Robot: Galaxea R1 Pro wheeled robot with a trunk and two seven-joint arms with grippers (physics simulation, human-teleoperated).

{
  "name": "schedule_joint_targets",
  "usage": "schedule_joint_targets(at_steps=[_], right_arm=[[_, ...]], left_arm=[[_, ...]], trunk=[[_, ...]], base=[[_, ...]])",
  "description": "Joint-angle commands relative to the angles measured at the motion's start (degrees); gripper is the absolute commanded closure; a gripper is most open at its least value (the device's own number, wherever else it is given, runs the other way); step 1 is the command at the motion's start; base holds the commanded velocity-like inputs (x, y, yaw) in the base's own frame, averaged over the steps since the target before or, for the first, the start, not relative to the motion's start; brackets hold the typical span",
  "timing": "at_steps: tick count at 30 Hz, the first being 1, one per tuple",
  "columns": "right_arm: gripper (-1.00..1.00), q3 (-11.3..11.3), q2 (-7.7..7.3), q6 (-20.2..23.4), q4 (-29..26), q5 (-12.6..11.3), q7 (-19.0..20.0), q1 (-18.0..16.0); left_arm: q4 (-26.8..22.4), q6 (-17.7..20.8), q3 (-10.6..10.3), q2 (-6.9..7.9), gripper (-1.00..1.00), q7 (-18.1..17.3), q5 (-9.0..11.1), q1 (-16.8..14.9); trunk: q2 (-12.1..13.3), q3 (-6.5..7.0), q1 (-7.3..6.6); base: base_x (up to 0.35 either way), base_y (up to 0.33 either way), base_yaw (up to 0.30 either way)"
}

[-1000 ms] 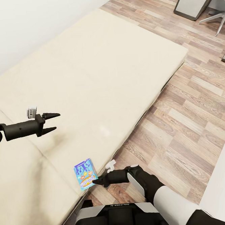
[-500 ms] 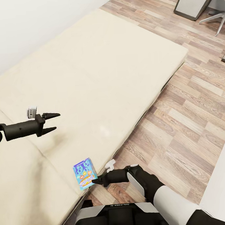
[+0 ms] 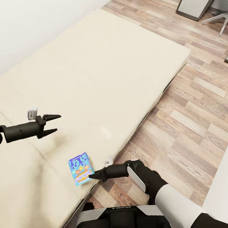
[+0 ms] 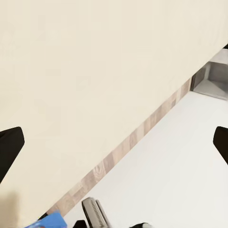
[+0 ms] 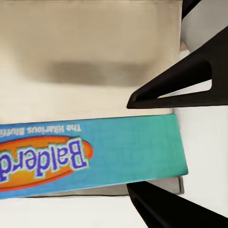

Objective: Put all the toys in the child's room - the three board games (two on the bed and one on the table), the two jigsaw puzzles on the table, and the tennis ball on the table - inside the toy box on the table in the child's room.

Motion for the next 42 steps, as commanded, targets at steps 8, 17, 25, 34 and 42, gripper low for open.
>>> schedule_joint_targets(at_steps=[8, 17, 25, 34, 42], right_arm=[[1.0, -5.0, 0.0, 1.8, -0.3, -0.4, -0.2, 0.0], [1.0, -15.1, 0.0, 9.7, -8.2, -0.4, -2.5, 0.0], [1.0, -18.2, 0.0, 15.1, -17.4, -0.6, -5.9, 0.0], [1.0, -19.5, 0.0, 17.2, -21.3, -2.1, -5.8, 0.5], [1.0, -21.8, 0.0, 17.3, -21.5, -2.8, -5.7, 1.0]], left_arm=[[0.0, 0.1, 0.0, 0.02, -1.0, 0.6, 0.6, 0.0], [0.1, 0.1, 2.0, 0.99, -1.0, 0.6, 0.6, 0.0], [0.2, 0.1, 2.3, 5.16, -1.0, 0.7, 3.2, 0.2], [0.3, 0.1, 1.9, 6.22, -1.0, 0.8, 4.9, 0.2], [0.4, 0.1, 1.3, 6.16, -1.0, 0.8, 5.0, 0.2]], trunk=[[2.4, 1.05, -1.32], [6.0, 2.67, -3.29], [9.2, 4.1, -5.05], [12.8, 5.72, -7.03], [16.0, 7.16, -8.78]], base=[[0.0, 0.0, 0.0], [0.0, 0.0, 0.0], [0.0, 0.0, 0.0], [0.0, 0.0, 0.0], [0.0, 0.0, 0.0]])
